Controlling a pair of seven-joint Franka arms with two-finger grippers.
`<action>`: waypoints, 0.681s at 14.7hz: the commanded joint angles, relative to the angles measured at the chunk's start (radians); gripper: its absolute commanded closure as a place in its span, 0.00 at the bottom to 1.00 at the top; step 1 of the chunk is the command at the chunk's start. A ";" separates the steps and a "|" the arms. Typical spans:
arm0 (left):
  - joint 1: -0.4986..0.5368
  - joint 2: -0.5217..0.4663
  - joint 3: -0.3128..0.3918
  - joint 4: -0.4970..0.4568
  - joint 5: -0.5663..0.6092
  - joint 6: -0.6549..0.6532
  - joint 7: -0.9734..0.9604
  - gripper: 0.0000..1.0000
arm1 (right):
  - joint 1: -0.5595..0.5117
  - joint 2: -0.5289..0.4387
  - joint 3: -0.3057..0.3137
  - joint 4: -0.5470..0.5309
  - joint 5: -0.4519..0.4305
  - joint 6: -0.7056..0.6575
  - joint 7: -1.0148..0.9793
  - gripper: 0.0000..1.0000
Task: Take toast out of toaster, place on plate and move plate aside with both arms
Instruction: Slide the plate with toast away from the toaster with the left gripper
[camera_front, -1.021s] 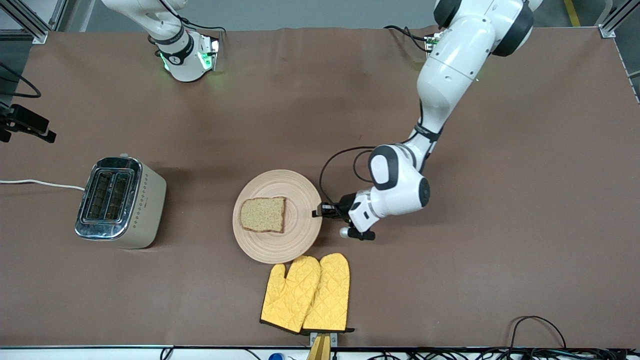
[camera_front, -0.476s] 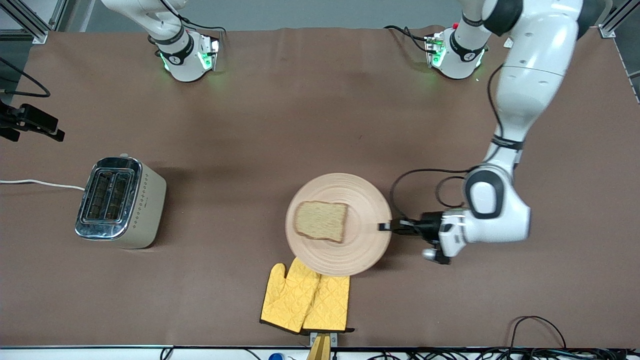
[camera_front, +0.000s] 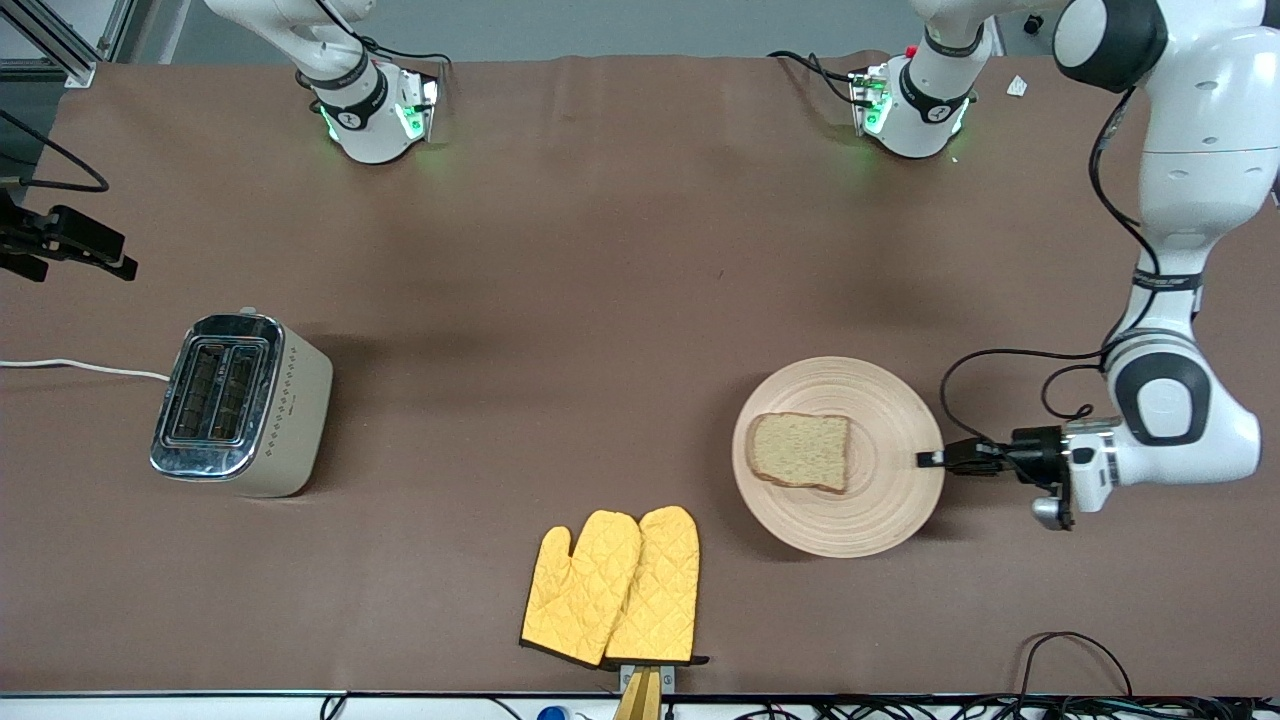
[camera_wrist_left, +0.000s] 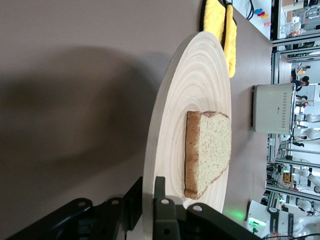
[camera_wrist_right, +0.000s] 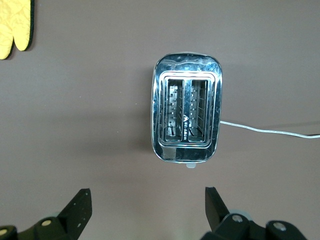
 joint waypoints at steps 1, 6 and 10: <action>0.080 0.020 -0.016 -0.004 -0.001 -0.061 0.077 0.99 | -0.058 0.000 0.060 0.013 -0.016 -0.015 0.006 0.00; 0.181 0.085 -0.013 -0.004 0.013 -0.107 0.122 0.99 | -0.052 0.000 0.060 0.013 -0.017 -0.015 0.006 0.00; 0.196 0.114 -0.013 -0.001 0.048 -0.107 0.125 0.99 | -0.052 0.003 0.060 0.013 -0.017 -0.012 0.012 0.00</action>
